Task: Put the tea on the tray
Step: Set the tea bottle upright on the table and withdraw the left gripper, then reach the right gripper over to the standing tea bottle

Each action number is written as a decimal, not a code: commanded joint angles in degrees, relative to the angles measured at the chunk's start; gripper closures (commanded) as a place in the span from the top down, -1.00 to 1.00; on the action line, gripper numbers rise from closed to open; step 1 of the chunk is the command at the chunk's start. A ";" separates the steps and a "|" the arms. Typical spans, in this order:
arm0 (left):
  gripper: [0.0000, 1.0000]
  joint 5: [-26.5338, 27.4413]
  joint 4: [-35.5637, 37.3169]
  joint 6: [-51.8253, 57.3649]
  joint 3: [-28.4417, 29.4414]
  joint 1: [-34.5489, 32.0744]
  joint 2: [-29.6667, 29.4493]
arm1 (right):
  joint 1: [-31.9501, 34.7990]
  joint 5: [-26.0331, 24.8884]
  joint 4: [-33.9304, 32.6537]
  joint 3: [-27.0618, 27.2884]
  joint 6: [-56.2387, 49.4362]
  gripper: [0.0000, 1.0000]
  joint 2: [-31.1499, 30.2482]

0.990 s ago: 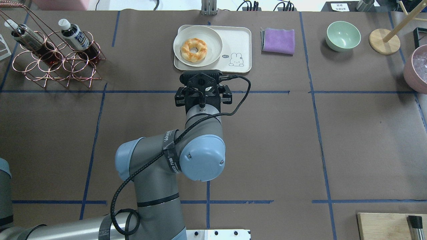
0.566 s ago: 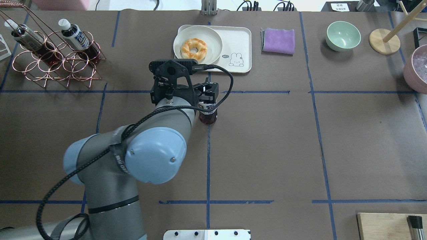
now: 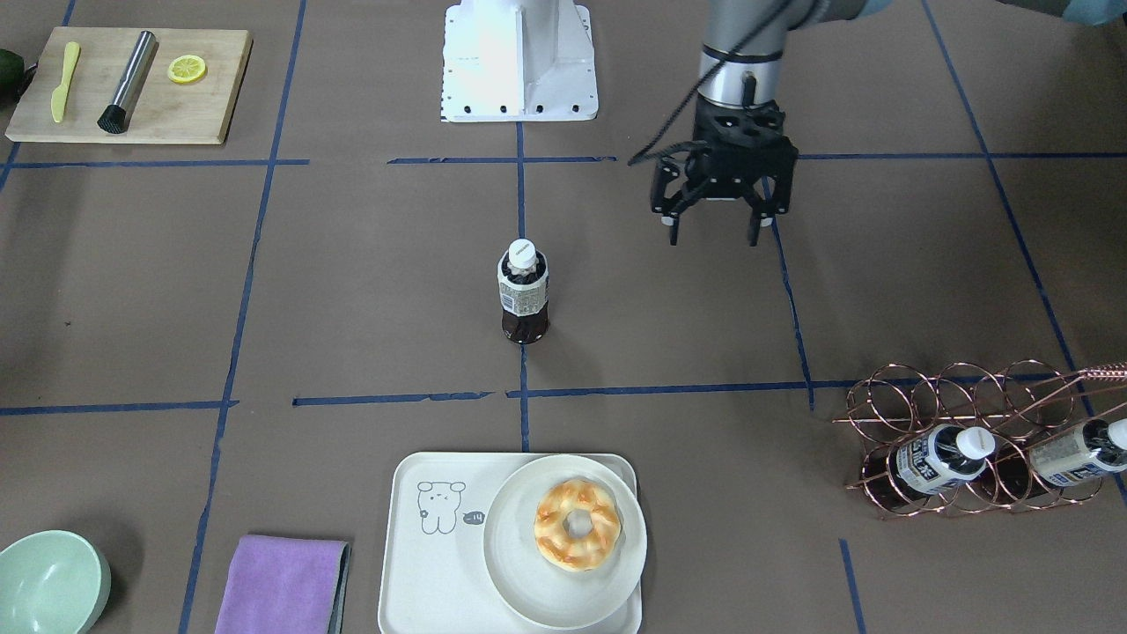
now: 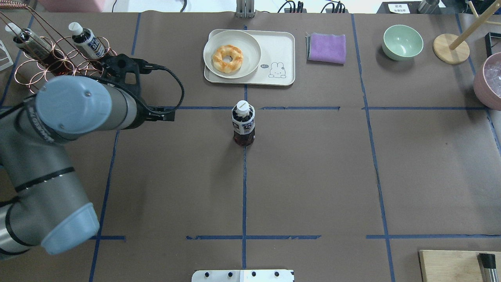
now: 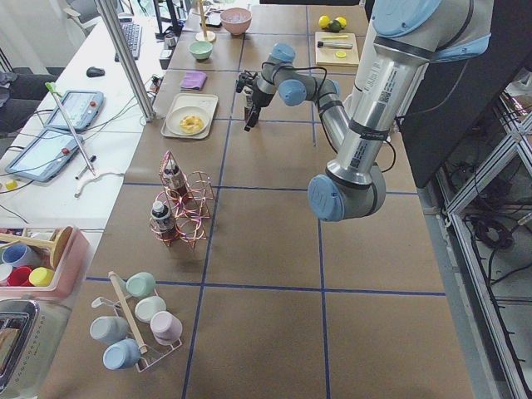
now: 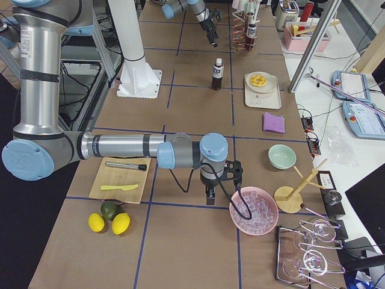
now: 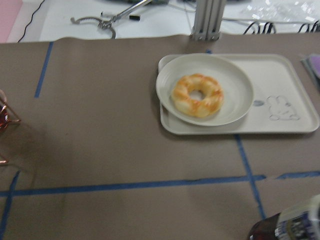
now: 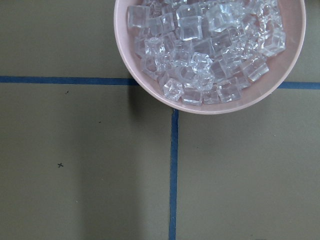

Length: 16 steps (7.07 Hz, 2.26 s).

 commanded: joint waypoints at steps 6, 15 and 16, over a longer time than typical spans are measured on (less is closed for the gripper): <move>1.00 -33.51 6.80 71.96 24.45 -53.27 18.85 | -5.12 1.41 -0.04 4.84 1.67 0.99 2.98; 1.00 -37.92 4.59 65.06 22.58 -55.35 22.98 | -40.59 -8.47 -19.72 16.37 54.64 1.00 42.94; 1.00 -37.92 4.59 65.06 22.58 -55.35 22.98 | -42.12 -9.47 -23.21 13.31 55.03 1.00 48.64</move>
